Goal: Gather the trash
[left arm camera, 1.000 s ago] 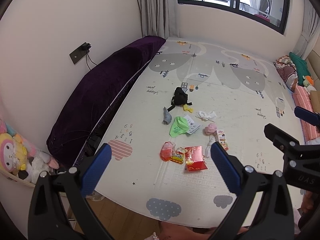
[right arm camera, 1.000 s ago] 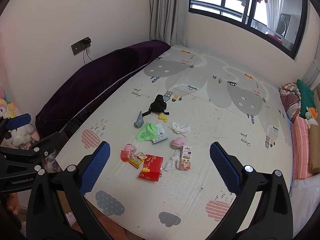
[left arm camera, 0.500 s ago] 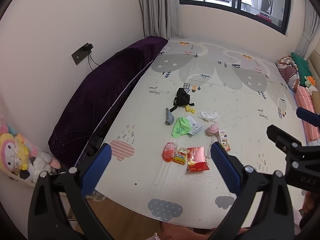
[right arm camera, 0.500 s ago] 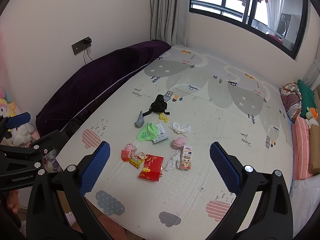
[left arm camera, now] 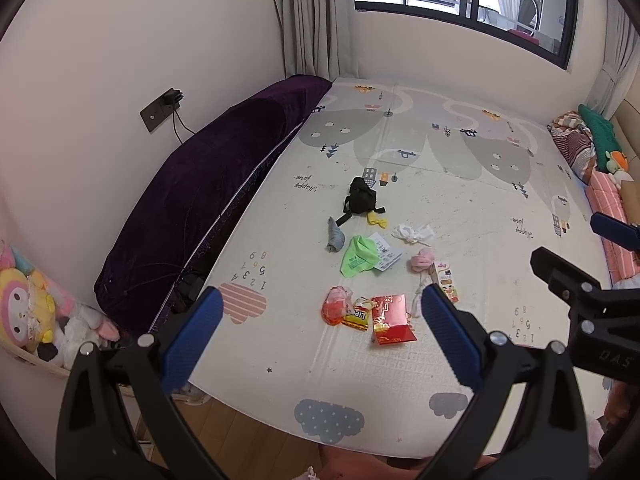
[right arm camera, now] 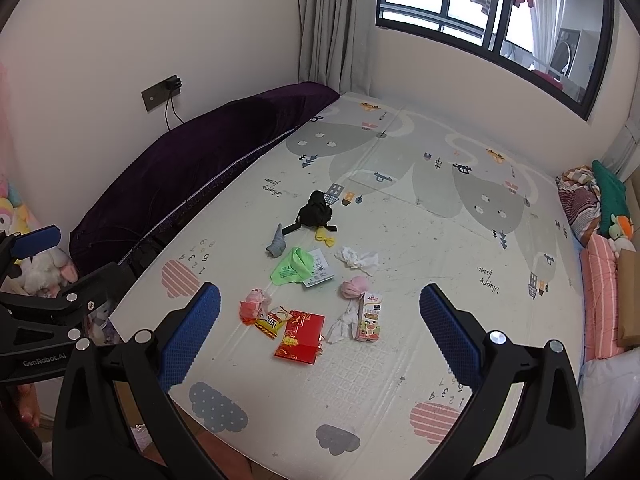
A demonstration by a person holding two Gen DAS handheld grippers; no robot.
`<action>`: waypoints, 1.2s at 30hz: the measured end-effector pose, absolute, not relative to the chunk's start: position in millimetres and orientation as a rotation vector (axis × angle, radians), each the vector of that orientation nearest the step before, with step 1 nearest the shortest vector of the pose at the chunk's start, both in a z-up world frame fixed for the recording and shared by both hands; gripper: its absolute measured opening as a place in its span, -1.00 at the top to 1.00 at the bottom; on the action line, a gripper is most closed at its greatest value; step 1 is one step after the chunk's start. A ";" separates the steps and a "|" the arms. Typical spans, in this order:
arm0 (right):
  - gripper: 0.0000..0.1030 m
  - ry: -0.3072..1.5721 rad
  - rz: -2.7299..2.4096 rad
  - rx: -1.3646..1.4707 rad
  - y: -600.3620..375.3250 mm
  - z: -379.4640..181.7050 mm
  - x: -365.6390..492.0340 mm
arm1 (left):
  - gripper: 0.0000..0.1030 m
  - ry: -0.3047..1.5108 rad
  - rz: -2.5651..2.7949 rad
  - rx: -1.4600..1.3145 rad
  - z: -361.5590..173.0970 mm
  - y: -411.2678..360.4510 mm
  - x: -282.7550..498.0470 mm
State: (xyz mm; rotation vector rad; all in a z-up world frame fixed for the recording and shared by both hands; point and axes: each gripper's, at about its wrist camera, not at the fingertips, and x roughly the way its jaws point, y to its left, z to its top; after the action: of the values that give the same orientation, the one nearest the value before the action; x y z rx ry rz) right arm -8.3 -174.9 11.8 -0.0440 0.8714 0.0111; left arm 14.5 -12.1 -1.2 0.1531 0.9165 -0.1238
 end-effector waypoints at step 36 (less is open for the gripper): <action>-0.86 1.239 -0.019 0.068 -175.6 -269.2 83.4 | -0.92 1.151 -0.176 0.228 -252.0 5.9 119.6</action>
State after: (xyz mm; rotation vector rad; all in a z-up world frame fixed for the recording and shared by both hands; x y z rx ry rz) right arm 83.4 -175.6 -269.2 0.0676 1.2387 -0.0187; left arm 119.6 5.9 -252.0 0.2282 1.1511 -0.1757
